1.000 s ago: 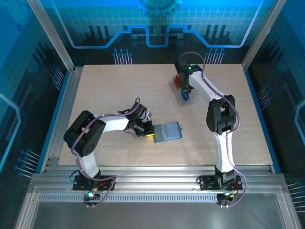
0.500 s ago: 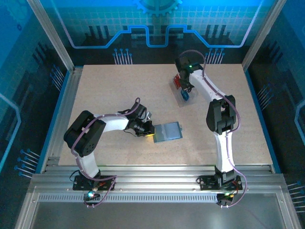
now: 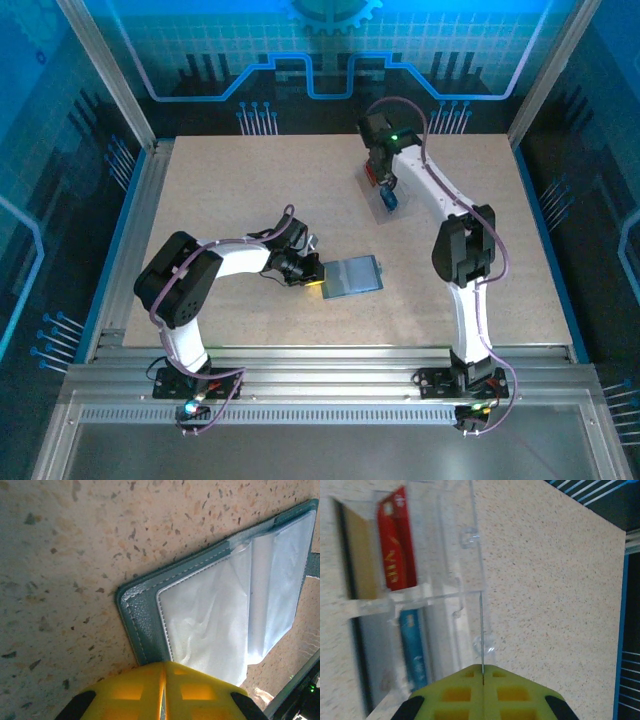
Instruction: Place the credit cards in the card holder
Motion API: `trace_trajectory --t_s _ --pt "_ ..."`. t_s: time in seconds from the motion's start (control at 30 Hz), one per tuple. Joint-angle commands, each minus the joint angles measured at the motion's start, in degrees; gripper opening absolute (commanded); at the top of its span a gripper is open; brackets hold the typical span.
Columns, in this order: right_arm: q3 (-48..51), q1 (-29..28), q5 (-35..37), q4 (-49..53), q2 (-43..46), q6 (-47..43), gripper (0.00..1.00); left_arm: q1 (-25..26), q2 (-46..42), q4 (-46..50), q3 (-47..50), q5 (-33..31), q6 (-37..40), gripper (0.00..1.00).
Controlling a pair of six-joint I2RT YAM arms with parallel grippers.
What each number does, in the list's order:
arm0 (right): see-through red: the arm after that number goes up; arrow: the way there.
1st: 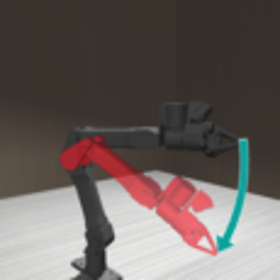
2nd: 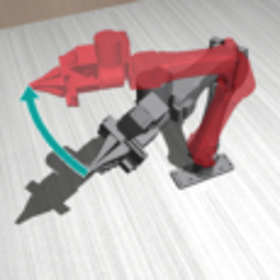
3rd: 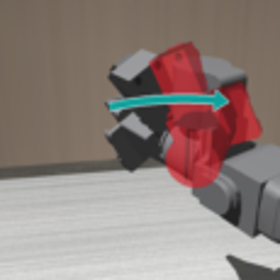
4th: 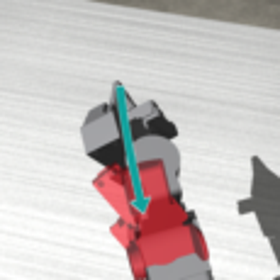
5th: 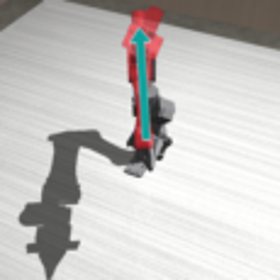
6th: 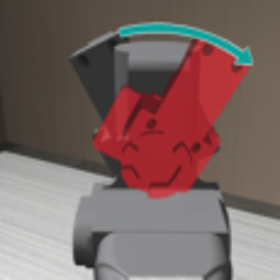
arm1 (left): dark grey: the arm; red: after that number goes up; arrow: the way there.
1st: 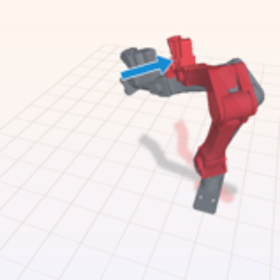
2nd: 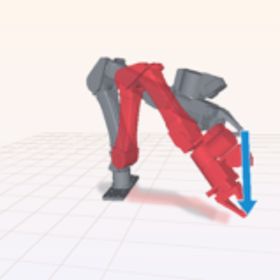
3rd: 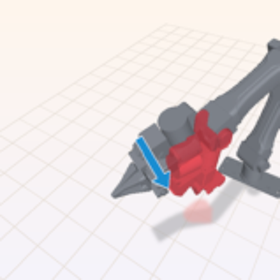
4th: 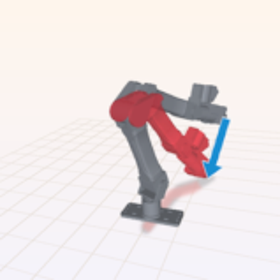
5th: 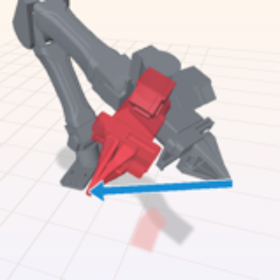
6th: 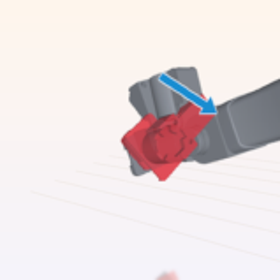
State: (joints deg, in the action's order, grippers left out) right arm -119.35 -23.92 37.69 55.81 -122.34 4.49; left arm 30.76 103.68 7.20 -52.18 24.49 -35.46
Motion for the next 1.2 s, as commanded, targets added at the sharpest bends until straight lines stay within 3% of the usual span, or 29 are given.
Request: trace_trajectory --t_s 0.0,0.1,0.3,0.4,0.53,0.73,1.17 --pt "5.9 -5.3 -0.1 -2.2 10.5 2.3 0.00 0.7 2.0 1.8 0.7 0.8 0.7 0.12" --pt "18.5 -8.5 -7.9 -8.4 20.5 5.7 0.00 0.8 1.7 2.2 0.7 0.5 0.9 0.11" --pt "53.8 -7.0 -35.7 -34.5 41.7 16.9 0.00 0.8 1.0 2.1 0.9 0.7 0.7 0.12" --pt "67.0 -4.9 -45.2 -47.5 45.9 22.8 0.00 0.9 0.3 2.0 1.2 0.8 0.6 0.12" --pt "77.6 -4.3 -54.2 -61.9 43.9 28.3 0.00 0.9 -0.1 2.2 1.4 0.5 0.8 0.12" --pt "84.4 -4.2 -56.3 -74.0 38.9 31.0 0.00 0.8 0.4 2.4 1.2 0.2 0.9 0.11" --pt "85.8 -3.1 -55.3 -75.3 36.6 30.9 0.00 0.8 1.3 2.1 1.0 0.4 0.6 0.11"
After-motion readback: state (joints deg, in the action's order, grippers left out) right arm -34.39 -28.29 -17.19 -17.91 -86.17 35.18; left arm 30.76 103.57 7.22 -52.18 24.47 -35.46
